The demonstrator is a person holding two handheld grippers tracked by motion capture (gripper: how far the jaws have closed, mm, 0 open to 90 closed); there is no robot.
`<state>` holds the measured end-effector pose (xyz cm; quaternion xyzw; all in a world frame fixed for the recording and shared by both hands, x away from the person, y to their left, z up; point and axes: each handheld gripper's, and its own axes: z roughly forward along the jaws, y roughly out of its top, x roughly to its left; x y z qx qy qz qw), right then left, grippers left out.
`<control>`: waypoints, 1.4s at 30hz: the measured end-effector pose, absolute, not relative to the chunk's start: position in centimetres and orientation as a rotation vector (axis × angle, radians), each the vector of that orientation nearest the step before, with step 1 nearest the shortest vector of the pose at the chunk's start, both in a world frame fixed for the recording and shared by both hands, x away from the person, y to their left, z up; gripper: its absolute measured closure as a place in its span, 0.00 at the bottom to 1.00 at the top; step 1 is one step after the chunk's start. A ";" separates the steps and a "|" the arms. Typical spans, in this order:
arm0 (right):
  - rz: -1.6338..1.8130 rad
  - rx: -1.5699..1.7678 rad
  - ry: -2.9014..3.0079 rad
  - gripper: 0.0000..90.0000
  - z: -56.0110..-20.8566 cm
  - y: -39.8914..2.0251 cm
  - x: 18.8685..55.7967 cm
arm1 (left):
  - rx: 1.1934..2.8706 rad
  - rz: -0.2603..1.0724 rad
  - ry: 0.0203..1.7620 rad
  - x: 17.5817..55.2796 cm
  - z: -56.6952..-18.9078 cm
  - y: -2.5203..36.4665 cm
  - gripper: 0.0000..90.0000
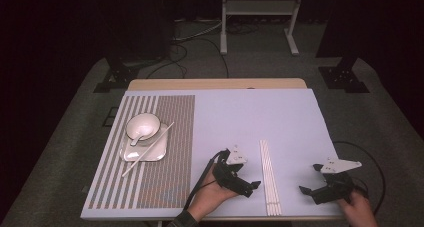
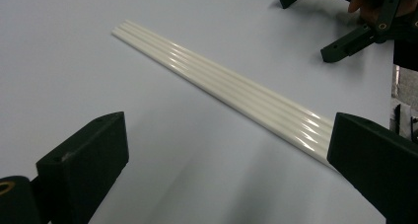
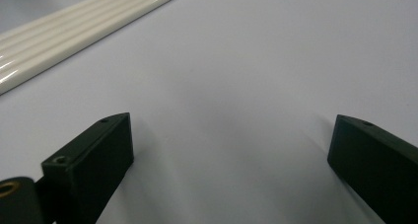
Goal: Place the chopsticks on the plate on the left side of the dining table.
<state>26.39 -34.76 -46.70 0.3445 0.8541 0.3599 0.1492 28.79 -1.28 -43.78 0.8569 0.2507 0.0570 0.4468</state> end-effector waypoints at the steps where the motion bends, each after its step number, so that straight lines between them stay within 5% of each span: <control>1: 1.034 0.990 2.455 0.02 -46.7 -34.8 26.4 | 2.124 0.142 0.618 28.7 -43.9 -1.6 0.01; 42: 1.034 0.989 2.455 0.02 -46.7 -34.8 26.4 | 2.251 0.193 0.587 27.5 -46.5 -5.5 0.01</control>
